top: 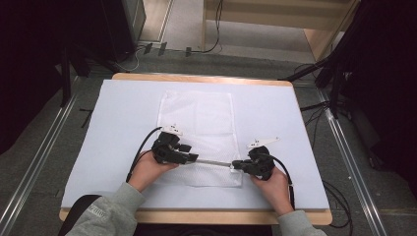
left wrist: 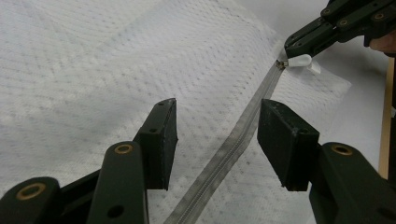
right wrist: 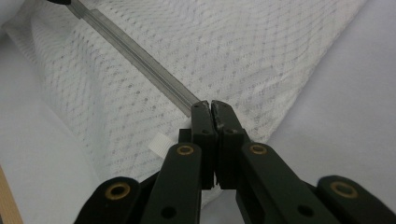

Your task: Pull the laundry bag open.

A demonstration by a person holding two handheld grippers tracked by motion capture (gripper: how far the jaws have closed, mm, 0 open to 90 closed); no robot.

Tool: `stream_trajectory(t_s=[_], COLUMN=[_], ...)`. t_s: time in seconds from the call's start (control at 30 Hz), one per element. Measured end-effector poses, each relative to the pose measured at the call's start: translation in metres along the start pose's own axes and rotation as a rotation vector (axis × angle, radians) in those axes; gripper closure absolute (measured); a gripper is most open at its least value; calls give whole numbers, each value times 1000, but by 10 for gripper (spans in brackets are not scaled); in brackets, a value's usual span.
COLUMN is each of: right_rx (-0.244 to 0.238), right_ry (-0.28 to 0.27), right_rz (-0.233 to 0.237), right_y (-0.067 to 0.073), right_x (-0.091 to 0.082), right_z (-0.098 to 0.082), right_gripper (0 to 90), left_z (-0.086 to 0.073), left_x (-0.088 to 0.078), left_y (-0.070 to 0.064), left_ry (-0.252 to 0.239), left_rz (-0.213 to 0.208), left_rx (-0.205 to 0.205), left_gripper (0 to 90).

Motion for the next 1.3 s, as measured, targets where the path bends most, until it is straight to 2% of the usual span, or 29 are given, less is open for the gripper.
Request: stream_trajectory(t_s=[0.27, 0.4, 0.8, 1.1, 1.3], right_rx=[-13, -32, -35, -72, -78], right_ry=[-10, -34, -33, -44, -52], right_rz=[8, 1, -49, -67, -71], right_y=[5, 7, 1, 4, 5], right_x=[1, -1, -1, 4, 4], right_z=[2, 3, 0, -1, -3], right_gripper=[900, 900, 900, 899, 899], left_z=[4, 7, 21, 29, 30], left_x=[8, 11, 23, 46, 62], left_y=[-5, -8, -23, -35, -39], left_ry=[9, 12, -3, 17, 37], left_rz=[-22, -34, -80, -109, -119], left_rx=[5, 11, 36, 67, 57], left_gripper=[511, 544, 658, 714, 767])
Point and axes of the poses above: each handheld gripper's, and its own axes: x roughly forward along the jaws, z roughly out of its top, y roughly to its left, the point moved 2 cm from there along x, roughly forward along the jaws, and after that the axes turned 8 degrees about x, right-handed, at the moved point
